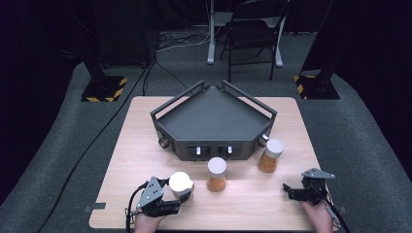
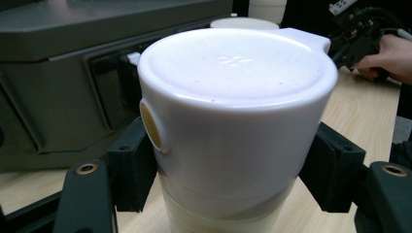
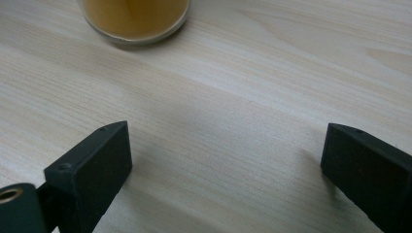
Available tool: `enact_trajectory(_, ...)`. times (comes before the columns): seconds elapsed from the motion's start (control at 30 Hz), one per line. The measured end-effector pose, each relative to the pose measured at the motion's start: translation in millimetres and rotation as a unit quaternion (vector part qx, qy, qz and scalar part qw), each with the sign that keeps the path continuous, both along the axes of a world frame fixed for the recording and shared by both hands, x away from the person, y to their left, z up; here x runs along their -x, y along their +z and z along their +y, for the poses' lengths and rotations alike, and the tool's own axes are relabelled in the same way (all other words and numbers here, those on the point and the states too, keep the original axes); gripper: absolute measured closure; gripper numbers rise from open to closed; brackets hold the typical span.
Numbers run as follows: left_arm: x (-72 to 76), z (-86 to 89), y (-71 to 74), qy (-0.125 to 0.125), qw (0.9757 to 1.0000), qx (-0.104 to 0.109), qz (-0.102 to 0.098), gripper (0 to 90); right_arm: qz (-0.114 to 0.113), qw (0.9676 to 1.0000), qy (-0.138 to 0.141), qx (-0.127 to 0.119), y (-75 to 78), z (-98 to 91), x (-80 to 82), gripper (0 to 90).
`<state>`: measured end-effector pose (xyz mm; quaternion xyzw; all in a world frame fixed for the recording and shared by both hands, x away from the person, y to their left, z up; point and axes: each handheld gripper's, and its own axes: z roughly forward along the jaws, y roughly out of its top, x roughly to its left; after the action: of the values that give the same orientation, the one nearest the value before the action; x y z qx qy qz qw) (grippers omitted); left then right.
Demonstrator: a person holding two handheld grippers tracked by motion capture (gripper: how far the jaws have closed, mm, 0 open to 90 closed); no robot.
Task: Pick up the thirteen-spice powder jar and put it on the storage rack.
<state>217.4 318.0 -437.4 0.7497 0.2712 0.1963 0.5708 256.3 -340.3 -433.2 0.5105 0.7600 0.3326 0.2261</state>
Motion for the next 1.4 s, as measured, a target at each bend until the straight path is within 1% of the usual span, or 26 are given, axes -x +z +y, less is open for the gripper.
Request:
enact_trajectory(0.07,-2.5,0.6,4.7,0.002,1.0,0.002,0.002,30.3,0.0,1.0,0.0,0.0,0.0,0.0,0.0,3.3)
enact_trajectory(0.2,-7.5,-0.2,17.7,0.009,1.0,-0.004,-0.001,30.4,0.0,1.0,0.0,0.0,0.0,0.0,0.0,3.3)
enact_trajectory(0.3,-10.8,0.3,24.3,0.018,0.9998,0.001,-0.006,30.4,0.0,1.0,0.0,0.0,0.0,0.0,0.0,3.3)
enact_trajectory(0.37,-12.9,0.9,27.0,0.024,0.9996,0.008,-0.01,30.4,0.0,1.0,0.0,0.0,0.0,-0.1,-0.1,3.3)
enact_trajectory(0.43,-15.9,1.3,30.4,0.03,0.9994,0.014,-0.01,30.4,0.0,1.0,0.001,0.0,0.0,-0.1,-0.1,3.3)
enact_trajectory(0.5,-19.6,1.4,34.2,0.034,0.9993,0.016,-0.009,30.4,0.0,1.0,0.001,0.0,0.0,-0.2,-0.1,3.3)
enact_trajectory(0.7,-30.8,1.5,47.8,0.043,0.999,0.015,-0.004,30.4,0.0,1.0,0.001,0.0,0.0,-0.1,-0.1,3.2)
enact_trajectory(0.8,-34.4,-0.2,55.4,0.048,0.9987,0.013,-0.009,30.4,0.0,1.0,0.001,0.0,0.0,-0.2,-0.1,3.3)
enact_trajectory(0.93,-39.6,-1.7,64.0,0.048,0.9987,0.013,-0.014,30.4,0.0,1.0,0.001,0.0,0.0,-0.2,-0.1,3.3)
enact_trajectory(1.07,-45.7,-4.3,73.6,0.052,0.9985,0.006,-0.015,30.4,0.0,1.0,0.002,0.0,0.0,-0.2,-0.1,3.2)
enact_trajectory(1.2,-52.9,-4.7,80.0,0.058,0.9982,0.008,-0.011,30.4,0.0,1.0,0.002,0.0,0.0,-0.2,-0.1,3.3)
enact_trajectory(1.3,-57.7,-7.3,85.4,0.064,0.9978,0.003,-0.013,30.4,0.0,1.0,0.001,0.0,0.0,-0.2,-0.1,3.3)
enact_trajectory(1.4,-62.9,-8.3,89.6,0.067,0.9976,0.008,-0.014,30.4,0.0,1.0,0.002,0.0,0.0,-0.2,-0.1,3.3)
